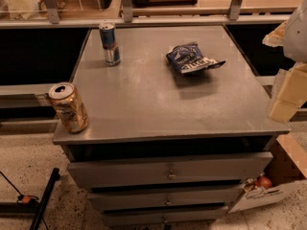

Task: Pick redbull can

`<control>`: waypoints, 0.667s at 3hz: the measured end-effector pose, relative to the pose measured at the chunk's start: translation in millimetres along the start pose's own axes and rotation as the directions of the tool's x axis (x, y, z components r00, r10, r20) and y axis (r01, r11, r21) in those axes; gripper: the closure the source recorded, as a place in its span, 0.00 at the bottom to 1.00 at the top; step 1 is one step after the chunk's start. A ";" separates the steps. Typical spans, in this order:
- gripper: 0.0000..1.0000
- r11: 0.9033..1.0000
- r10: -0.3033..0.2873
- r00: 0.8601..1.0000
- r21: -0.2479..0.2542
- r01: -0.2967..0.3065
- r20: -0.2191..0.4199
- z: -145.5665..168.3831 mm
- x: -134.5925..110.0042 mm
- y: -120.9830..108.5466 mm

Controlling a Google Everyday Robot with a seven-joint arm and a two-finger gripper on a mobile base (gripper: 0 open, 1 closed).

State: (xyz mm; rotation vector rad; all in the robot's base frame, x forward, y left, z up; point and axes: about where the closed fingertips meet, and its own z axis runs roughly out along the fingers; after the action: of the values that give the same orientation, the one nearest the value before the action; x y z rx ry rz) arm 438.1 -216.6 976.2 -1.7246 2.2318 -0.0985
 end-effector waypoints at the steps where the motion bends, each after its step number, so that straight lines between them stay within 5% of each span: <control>1: 0.00 1.000 0.000 1.000 0.000 0.000 0.000 0.0 0.0 0.0; 2: 0.00 1.000 -0.016 1.000 0.015 0.015 0.025 0.6 -12.1 -13.3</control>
Offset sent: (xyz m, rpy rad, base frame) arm 0.0367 0.0180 0.0079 0.0372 -0.0346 0.0438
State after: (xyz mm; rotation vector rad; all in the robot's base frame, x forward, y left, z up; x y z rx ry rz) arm 453.4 -208.6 981.4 -1.7262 2.1950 -0.0963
